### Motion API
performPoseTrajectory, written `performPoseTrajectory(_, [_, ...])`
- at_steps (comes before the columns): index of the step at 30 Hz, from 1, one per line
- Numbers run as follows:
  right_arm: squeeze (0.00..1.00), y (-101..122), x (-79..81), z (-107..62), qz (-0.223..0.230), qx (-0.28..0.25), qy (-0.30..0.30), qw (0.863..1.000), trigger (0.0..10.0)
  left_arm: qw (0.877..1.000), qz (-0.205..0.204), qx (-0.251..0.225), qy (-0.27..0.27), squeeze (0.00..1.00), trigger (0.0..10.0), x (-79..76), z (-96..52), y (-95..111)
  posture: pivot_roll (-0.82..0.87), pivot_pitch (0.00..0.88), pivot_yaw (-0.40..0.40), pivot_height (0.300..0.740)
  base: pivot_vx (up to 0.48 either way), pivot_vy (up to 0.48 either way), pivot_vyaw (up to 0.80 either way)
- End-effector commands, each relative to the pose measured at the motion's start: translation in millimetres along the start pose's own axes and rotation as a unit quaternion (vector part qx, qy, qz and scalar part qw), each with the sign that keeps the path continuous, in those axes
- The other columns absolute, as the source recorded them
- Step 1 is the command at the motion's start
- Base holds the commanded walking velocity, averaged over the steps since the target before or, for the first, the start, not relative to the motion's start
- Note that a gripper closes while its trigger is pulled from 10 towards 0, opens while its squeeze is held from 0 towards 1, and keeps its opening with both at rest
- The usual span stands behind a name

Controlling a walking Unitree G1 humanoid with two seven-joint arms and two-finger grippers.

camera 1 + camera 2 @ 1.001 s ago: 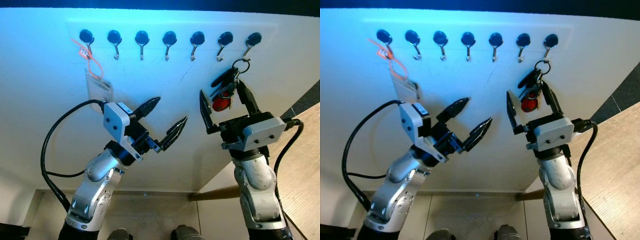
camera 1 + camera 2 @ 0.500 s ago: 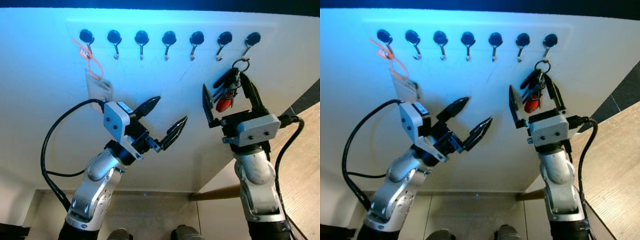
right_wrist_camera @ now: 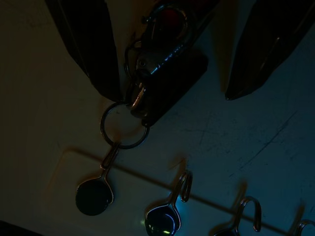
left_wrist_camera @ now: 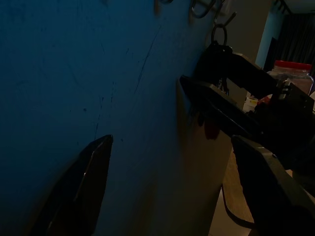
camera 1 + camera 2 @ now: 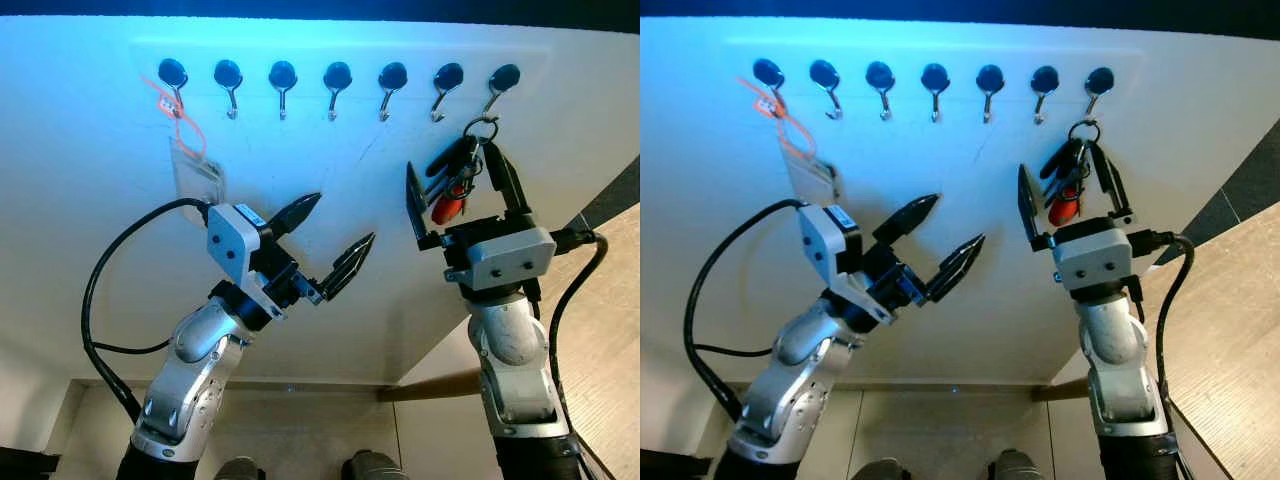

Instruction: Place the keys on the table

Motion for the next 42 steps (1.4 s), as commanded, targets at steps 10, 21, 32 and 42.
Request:
performPoseTrajectory(10, [0.00,-6,2.3,-10.8,-0.003,0.020,-0.011,1.000,10.0,1.000,0.007,-0.004,-0.008,0.00,10.0,-4.4,-2.1,3,0.02,0.099,-0.009,0.740,0.000,0.000,0.00])
performPoseTrajectory(21, [0.00,-8,2.8,-16.4,-0.004,0.027,-0.016,0.999,9.5,1.000,0.009,-0.006,-0.011,0.00,10.0,-4.4,-0.6,5,0.02,0.101,-0.003,0.740,0.000,0.000,0.00])
performPoseTrajectory(32, [0.00,-9,2.4,-13.8,-0.006,0.023,-0.014,1.000,1.5,1.000,-0.002,-0.020,-0.016,0.00,10.0,-5.2,4.0,9,0.01,0.103,-0.004,0.740,0.000,0.000,0.00])
performPoseTrajectory(42, [0.00,-3,0.3,-10.3,-0.011,0.012,-0.012,1.000,0.4,1.000,-0.004,-0.024,-0.019,0.00,10.0,-6.6,6.3,9,0.00,0.098,-0.004,0.740,0.000,0.000,0.00])
Point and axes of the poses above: a point about 5 cm out from each wrist's last joint towards the gripper, its own z axis pointing out of the wrist towards the gripper, its own y axis along the axis of the wrist's last joint, x = y × z, the point moved 1 cm from there along z, pointing out of the wrist towards the gripper, and after that the axes turned 14 degrees about z, right-handed, at the moved point
